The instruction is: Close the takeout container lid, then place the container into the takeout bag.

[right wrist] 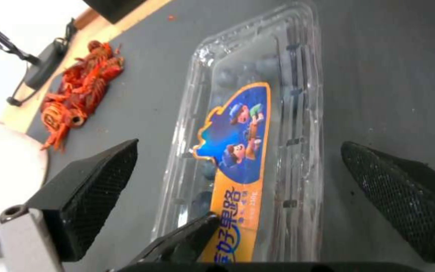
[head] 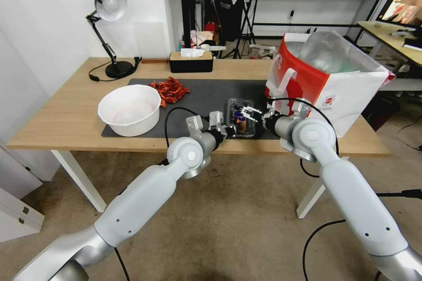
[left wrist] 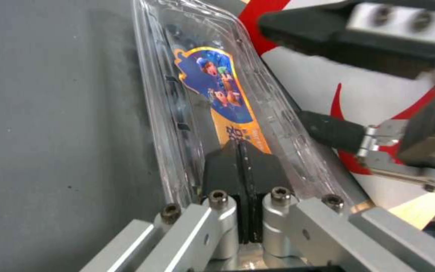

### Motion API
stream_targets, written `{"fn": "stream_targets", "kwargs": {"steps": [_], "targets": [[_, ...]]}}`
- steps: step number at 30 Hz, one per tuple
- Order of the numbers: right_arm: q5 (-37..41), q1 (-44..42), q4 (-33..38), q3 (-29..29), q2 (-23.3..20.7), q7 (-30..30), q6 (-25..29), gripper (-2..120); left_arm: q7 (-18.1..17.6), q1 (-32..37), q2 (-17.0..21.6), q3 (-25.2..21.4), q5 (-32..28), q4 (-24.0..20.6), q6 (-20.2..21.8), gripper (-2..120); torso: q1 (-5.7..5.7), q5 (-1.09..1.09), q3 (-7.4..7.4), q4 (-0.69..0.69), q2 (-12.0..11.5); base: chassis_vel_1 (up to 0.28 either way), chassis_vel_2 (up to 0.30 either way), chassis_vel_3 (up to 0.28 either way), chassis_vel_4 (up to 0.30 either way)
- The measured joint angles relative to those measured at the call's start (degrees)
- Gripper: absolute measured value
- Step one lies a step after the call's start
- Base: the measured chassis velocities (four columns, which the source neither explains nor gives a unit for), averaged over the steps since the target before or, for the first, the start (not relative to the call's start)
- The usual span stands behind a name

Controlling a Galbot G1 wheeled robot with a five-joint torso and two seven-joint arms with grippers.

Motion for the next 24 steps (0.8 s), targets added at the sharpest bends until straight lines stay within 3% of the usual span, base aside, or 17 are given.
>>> {"fn": "stream_targets", "kwargs": {"steps": [24], "targets": [[1.5, 2.2, -3.2, -1.8, 1.3, 4.3, -3.1, 100, -0.4, 0.0, 0.1, 0.1, -0.1, -1.4, 0.0, 0, 0.0, 0.0, 0.0, 0.0, 0.0, 0.0, 0.0, 0.0, 0.0]]}}
